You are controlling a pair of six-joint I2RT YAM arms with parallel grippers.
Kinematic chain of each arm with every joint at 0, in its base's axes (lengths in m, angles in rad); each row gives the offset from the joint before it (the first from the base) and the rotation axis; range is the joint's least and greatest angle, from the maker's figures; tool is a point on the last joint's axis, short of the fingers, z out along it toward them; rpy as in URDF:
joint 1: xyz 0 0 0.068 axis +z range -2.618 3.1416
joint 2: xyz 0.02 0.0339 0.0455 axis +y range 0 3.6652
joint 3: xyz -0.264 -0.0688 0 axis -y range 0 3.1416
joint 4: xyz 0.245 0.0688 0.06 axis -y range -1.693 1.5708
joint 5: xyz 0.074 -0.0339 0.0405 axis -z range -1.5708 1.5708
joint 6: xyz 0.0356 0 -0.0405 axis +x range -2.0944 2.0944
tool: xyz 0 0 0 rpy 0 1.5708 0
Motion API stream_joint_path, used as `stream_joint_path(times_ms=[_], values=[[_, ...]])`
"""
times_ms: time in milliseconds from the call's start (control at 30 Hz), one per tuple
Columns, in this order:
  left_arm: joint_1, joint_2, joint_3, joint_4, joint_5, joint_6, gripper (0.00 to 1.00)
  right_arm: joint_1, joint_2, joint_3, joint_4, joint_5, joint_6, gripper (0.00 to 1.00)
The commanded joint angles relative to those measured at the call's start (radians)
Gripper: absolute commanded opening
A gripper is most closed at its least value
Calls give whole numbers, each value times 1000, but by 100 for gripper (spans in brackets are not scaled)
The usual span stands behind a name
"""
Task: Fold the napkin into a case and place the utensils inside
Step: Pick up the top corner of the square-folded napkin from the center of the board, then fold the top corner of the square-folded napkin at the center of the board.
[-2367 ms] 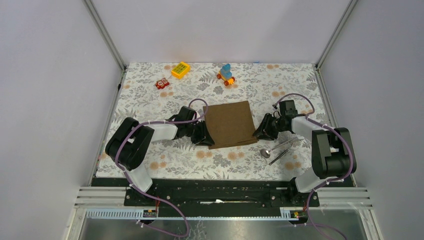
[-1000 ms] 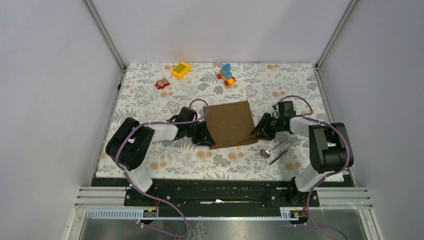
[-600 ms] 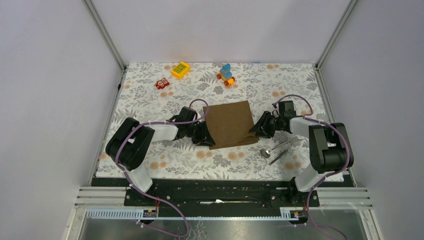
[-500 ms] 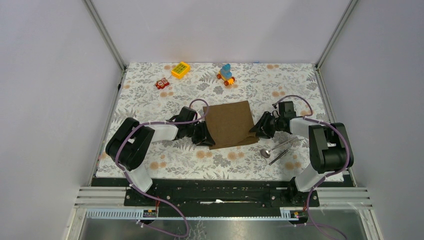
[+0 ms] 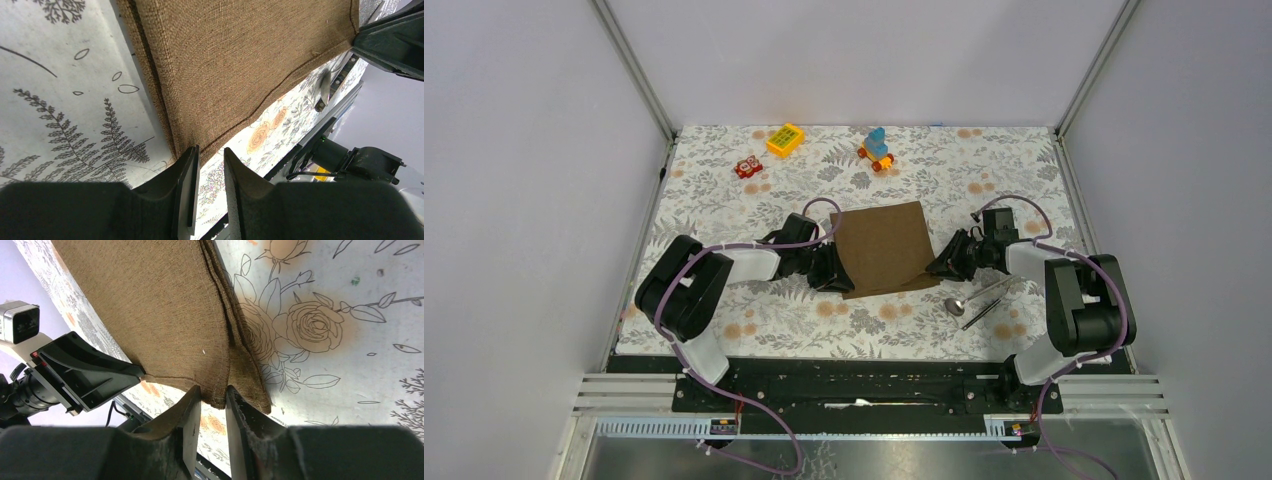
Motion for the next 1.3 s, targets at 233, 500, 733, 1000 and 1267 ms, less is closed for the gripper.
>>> stream_joint_path(times_ms=[233,500,733,1000,1267], values=[[-12,-71,-8,4,-14,1,29,5,-18,85,-78,53,-109,1],[-23,-51,-12,15,-17,-9,29,186,112,316,-167,103,-151,0],[-26,-67,-32,17,-26,-19,28,318,307,547,-181,76,-140,0],[-25,-175,-20,-35,-97,-25,33,358,429,704,-202,27,-139,0],[-10,-362,-45,-139,-226,-24,42,385,484,769,-220,24,-140,0]])
